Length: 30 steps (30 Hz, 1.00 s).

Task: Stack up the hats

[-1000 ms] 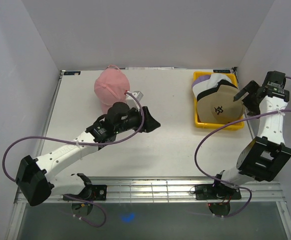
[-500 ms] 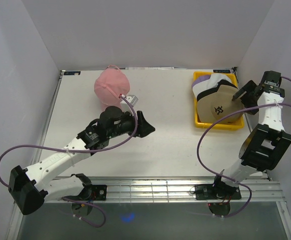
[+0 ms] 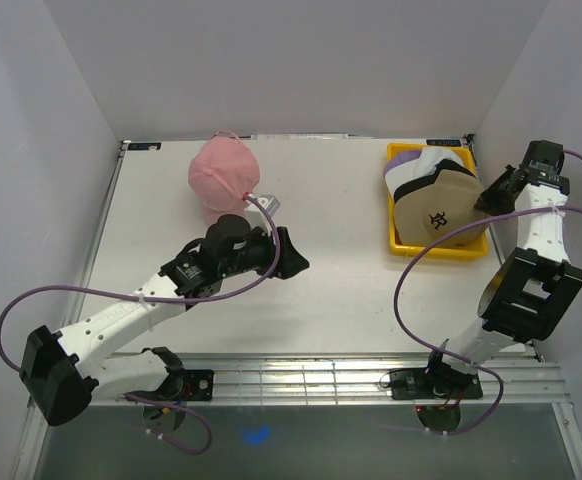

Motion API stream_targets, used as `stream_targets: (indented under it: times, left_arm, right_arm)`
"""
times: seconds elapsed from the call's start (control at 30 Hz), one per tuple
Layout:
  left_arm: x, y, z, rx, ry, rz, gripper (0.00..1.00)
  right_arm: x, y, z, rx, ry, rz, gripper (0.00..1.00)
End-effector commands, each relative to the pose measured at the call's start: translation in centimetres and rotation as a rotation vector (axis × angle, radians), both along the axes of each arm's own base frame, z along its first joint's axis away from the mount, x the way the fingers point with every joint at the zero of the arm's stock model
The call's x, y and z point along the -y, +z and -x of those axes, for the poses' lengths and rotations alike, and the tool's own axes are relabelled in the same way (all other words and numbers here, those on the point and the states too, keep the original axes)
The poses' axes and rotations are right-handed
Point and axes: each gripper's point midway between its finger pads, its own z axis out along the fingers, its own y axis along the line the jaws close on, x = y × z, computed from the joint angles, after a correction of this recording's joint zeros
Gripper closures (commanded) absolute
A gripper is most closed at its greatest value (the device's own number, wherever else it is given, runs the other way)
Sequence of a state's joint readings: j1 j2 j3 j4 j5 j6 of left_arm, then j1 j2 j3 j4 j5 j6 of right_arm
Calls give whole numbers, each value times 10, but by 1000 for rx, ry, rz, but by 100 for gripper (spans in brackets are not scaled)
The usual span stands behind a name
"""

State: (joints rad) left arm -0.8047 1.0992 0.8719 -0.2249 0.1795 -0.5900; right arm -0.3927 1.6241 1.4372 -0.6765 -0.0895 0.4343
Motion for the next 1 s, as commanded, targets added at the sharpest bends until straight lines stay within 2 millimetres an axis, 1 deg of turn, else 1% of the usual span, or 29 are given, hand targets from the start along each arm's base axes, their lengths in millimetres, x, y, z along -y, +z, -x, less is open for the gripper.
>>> stream_targets:
  times: [0.0,0.03,0.07,0.1,0.17,0.2,0.27,0.4,0.53,0.7,0.73,0.8,0.87,0.9,0.93,0.97]
  left_arm:
    - [-1,1,-2,18,2,-1,34]
    - [0,1,-2,16,0,-2,34]
    - [0,0,-2,14,-3,-2,34]
    - [1,-1,-2,10,-5,-3,34]
    - [2,-2,-1,7,-10,0,34]
    - [2,-2,-1,7,-11,0,34]
    - [2,-3,-1,7,-11,0,34]
    - [1,-3,0,4,-11,0,34]
    - [-1,-4,-1,7,-2,-8,34]
    - [-4,-4,1,8,3,-8,34]
    - [-5,-5,2,6,5,-8,34]
    - [-6,-7,3,3,5,-12,34]
    - [-7,-8,3,1,6,-14,34]
    - [-8,-8,4,2,7,-15,34]
    - [-8,-7,4,3,9,-14,34]
    - [-8,-7,4,3,9,-14,34]
  right_arm:
    - [3,21,-3,62,14,35,88]
    - [3,22,-2,64,17,38,88]
    - [3,23,-1,62,17,40,85]
    - [4,24,-1,63,18,47,69]
    - [8,25,2,60,12,75,52]
    - [9,25,2,59,9,82,39]
    - [11,21,2,53,10,87,29]
    - [8,13,-6,54,26,63,29]
    - [6,1,-12,51,29,34,30]
    - [4,-12,-13,61,32,19,33]
    - [3,-17,-13,60,33,13,34]
    - [1,-23,-12,54,36,0,39]
    - [-1,-26,-11,55,35,-11,46]
    - [-2,-26,-11,61,31,-12,53]
    - [-2,-23,-10,73,24,-9,56]
    - [-2,-21,-10,79,24,-4,62]
